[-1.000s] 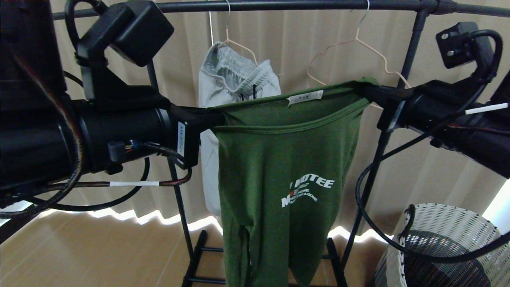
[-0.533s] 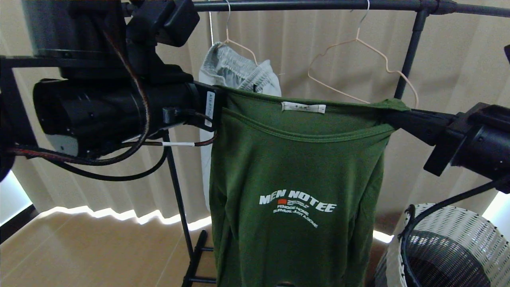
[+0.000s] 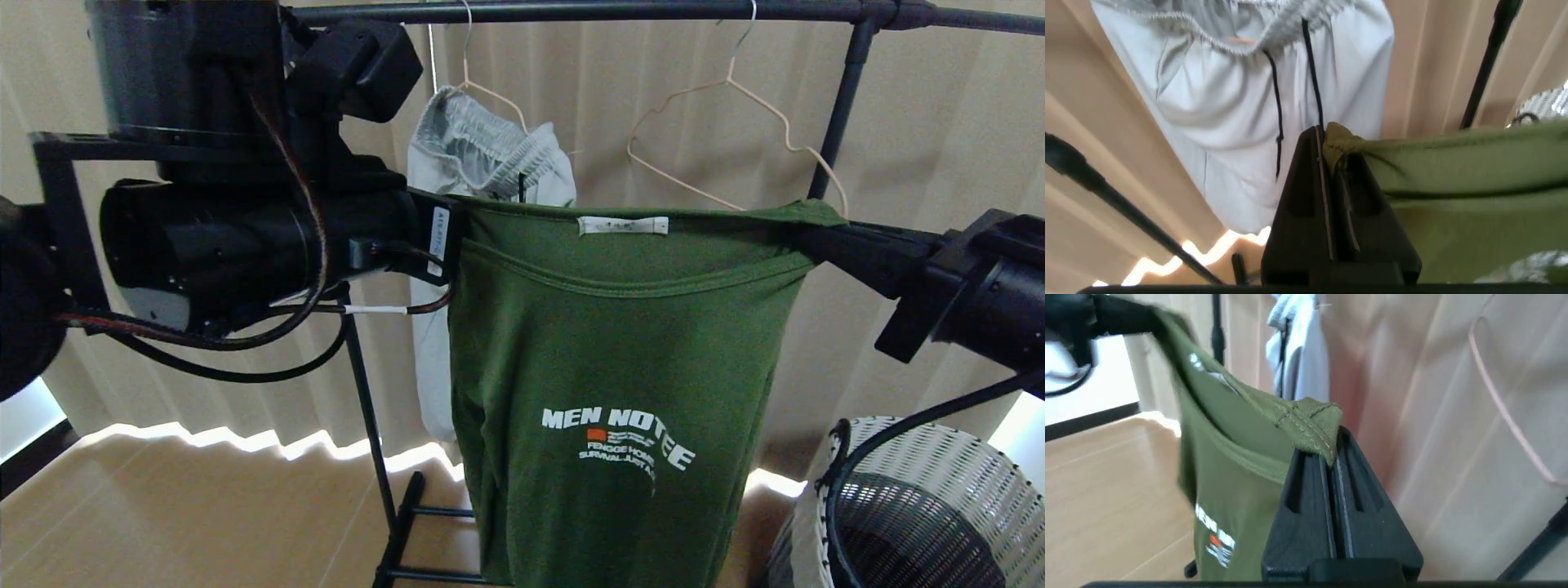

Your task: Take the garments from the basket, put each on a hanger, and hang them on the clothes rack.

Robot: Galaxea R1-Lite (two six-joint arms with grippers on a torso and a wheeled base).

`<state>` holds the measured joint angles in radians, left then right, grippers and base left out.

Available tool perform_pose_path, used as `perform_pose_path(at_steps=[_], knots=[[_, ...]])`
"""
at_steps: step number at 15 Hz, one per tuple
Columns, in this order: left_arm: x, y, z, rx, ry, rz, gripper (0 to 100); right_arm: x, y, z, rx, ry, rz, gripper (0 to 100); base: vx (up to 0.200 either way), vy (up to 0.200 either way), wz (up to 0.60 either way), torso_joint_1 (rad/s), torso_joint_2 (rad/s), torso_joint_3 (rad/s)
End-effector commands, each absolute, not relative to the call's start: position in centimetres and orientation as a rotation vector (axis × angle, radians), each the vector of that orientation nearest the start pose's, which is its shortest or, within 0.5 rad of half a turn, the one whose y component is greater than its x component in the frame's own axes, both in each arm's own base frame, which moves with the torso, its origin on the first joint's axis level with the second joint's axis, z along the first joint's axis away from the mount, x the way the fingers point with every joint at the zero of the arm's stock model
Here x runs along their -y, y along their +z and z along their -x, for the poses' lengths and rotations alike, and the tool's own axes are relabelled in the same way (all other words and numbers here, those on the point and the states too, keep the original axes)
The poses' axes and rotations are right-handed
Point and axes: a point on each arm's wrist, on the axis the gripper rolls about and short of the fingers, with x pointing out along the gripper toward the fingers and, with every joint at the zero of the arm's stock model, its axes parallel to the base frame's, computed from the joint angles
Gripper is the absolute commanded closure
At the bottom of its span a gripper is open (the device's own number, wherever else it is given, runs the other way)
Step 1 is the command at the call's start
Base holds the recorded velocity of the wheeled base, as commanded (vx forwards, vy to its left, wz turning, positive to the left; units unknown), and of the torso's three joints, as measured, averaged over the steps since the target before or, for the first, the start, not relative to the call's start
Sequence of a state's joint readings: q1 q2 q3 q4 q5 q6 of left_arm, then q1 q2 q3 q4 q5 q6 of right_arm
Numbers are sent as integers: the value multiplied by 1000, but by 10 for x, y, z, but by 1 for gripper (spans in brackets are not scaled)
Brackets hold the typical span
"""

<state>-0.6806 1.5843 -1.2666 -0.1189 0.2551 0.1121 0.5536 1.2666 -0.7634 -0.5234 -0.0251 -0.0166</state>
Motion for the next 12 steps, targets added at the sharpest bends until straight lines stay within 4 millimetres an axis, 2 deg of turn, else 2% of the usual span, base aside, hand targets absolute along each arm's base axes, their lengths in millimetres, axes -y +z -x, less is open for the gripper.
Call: perform_pose_path(at_steps=[1, 4, 6, 12], knots=[[163, 310, -210, -151, -441, -199, 100, -110, 271, -193, 14, 495, 12, 100, 0, 0, 0, 0, 0, 0], [144, 320, -183, -175, -534, -203, 100, -120, 273, -223, 77, 470, -3, 100, 0, 0, 0, 0, 0, 0], [132, 324, -165, -188, -630, -199, 100, -126, 273, -233, 121, 469, -15, 100, 0, 0, 0, 0, 0, 0], [132, 319, -165, -198, -650, -205, 100, -122, 278, -227, 134, 464, -12, 100, 0, 0, 0, 0, 0, 0]])
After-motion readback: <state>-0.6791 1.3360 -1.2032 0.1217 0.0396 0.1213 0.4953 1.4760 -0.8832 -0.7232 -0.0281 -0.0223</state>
